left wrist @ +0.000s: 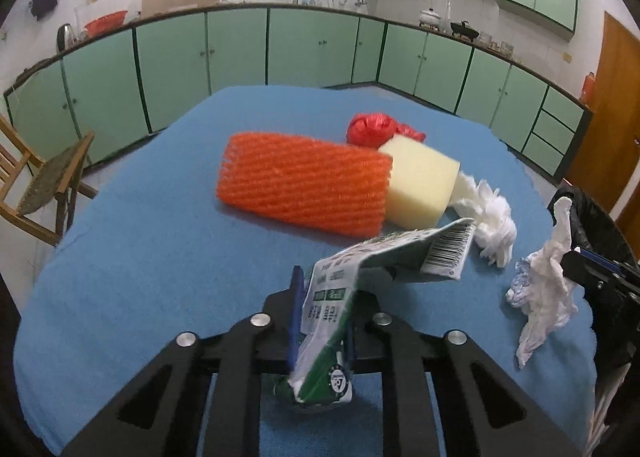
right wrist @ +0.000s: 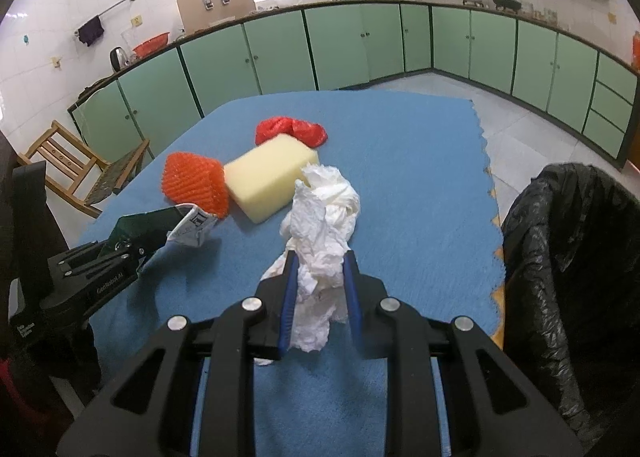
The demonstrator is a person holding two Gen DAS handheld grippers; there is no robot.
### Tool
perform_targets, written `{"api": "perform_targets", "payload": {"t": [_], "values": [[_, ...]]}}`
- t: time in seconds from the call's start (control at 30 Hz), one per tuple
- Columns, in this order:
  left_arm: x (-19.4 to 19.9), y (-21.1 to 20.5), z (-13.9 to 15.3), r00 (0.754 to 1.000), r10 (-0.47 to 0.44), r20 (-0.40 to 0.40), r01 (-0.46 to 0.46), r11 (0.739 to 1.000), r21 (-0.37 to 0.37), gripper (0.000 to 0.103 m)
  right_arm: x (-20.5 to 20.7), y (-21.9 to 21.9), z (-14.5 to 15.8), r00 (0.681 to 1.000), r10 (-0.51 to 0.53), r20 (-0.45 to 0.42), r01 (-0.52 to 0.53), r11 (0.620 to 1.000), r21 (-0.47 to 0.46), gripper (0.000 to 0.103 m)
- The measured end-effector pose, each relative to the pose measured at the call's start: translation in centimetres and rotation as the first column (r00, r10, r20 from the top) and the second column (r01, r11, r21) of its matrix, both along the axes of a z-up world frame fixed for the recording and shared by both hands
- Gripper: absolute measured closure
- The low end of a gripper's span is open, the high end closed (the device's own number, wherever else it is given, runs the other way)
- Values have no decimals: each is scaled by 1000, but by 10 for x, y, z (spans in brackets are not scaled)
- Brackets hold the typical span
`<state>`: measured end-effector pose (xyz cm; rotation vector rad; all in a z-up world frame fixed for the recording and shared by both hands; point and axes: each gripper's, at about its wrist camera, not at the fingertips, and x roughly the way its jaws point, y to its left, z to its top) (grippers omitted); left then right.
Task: Collect trash
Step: 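Grasp the green milk carton with the left tool while the right tool lifts the tissue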
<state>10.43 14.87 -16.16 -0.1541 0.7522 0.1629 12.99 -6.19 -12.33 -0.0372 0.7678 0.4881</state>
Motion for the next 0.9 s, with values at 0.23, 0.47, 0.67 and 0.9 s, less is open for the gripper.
{"api": "perform_targets", "payload": {"t": [0.23,0.47,0.67,0.9], "values": [[-3,-7,25,999,12,37,-12,1000,7,91,-2,-2,20,999,2,47,-3,1000,10,81],[-3,-20,48,996,-3,89,1,1000,19,91,-3,-8,35,997,-11,73,9,1000,28,82],[-2,-34,63,992,-20,125,19,1000,12,91,-3,-21,51,994,-30,107,25,998,50,83],[6,-56,77,986,-53,158,52,999,10,91,-1,-47,66,987,-80,141,71,995,67,84]]}}
